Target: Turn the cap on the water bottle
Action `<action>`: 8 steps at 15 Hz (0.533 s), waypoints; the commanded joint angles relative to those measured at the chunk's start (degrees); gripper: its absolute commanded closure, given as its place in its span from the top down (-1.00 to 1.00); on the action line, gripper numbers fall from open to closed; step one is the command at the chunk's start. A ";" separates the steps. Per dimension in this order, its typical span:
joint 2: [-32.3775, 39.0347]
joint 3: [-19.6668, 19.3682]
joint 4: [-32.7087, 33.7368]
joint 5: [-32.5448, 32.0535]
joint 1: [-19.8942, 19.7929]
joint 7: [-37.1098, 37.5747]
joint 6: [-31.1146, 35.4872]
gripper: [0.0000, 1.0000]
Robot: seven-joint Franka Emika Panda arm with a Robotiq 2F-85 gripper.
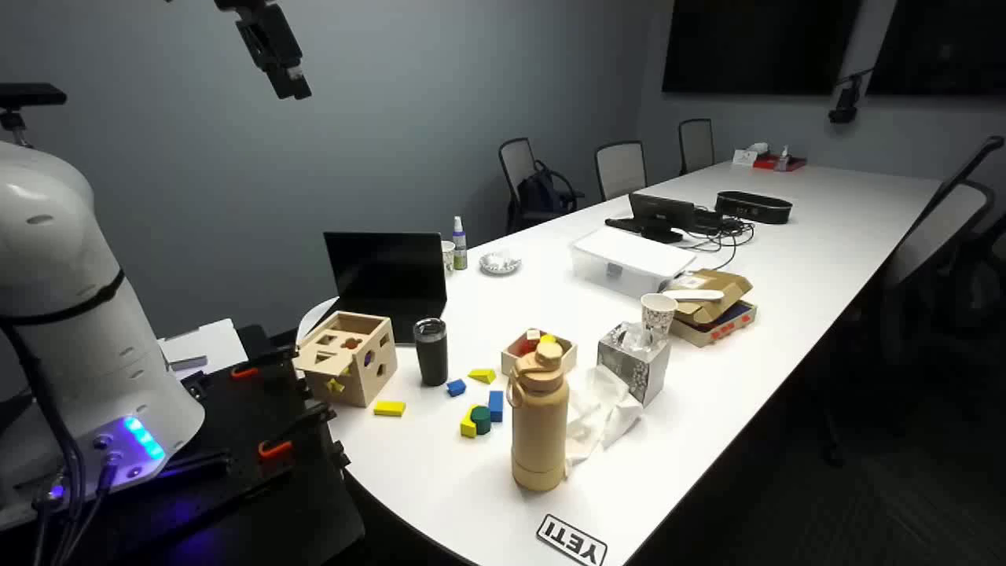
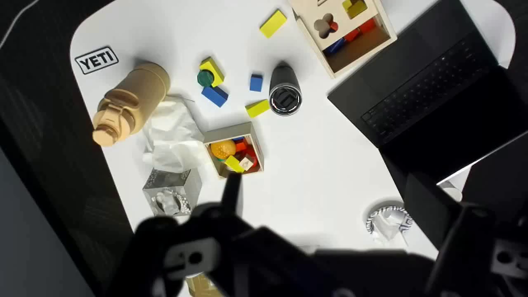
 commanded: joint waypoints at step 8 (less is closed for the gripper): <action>8.83 -0.60 0.05 -4.43 -5.58 3.42 11.90 1.00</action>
